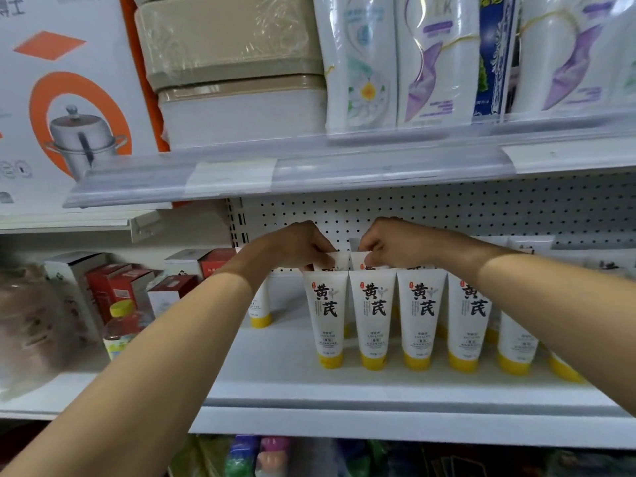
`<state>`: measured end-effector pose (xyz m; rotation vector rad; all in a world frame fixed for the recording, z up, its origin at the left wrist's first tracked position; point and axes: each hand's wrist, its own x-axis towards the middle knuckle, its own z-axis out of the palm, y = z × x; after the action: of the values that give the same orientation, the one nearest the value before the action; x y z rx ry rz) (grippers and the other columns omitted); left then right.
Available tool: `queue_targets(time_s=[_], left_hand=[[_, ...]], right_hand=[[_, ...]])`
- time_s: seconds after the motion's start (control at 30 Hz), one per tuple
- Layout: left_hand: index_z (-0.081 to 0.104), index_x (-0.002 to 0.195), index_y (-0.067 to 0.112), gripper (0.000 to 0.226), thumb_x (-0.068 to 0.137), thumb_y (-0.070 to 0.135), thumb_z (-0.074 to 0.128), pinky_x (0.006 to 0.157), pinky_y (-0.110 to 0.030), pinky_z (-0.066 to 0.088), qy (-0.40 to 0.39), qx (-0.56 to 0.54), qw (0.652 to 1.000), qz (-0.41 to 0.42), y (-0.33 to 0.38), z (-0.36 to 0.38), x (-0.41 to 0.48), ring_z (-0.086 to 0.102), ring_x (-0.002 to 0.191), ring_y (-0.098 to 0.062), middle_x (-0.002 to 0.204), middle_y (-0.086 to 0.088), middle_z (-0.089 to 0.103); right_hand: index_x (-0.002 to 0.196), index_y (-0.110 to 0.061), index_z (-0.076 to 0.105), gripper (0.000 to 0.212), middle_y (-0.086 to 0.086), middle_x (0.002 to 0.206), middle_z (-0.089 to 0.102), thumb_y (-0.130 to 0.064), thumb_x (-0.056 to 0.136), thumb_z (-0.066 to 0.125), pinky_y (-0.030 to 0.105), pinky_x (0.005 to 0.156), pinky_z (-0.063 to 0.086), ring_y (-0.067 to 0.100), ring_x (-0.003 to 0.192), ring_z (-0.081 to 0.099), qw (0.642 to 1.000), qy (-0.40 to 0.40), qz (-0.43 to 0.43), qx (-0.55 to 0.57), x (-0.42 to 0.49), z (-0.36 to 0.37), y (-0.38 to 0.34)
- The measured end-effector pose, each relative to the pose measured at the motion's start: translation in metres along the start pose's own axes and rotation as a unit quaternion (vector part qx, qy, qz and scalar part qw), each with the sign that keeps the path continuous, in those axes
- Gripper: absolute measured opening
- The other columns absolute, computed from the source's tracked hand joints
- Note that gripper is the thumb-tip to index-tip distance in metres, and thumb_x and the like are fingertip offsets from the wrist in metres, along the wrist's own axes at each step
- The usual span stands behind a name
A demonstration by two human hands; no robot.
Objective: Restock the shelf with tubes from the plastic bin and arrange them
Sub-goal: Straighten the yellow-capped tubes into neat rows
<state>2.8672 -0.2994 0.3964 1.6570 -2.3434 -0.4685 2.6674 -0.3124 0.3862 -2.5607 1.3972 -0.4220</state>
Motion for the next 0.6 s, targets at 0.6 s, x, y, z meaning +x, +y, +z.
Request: queue_targets(time_s=[0.6], left_hand=[[0.075,0.106,0.021,0.020,0.090,0.020,0.063,0.089,-0.041,0.055,-0.010,0.039,0.999,0.013,0.0040,-0.0014,-0.0005,0.070,0.086,-0.015,0.098,0.000,0.075]], right_hand=[[0.085,-0.006,0.072,0.015,0.017,0.091,0.066,-0.019,0.088,0.064,0.030,0.063,0.040,0.017,0.067,0.053,1.000,-0.005,-0.004,0.009,-0.0044,-0.0005,-0.0007]])
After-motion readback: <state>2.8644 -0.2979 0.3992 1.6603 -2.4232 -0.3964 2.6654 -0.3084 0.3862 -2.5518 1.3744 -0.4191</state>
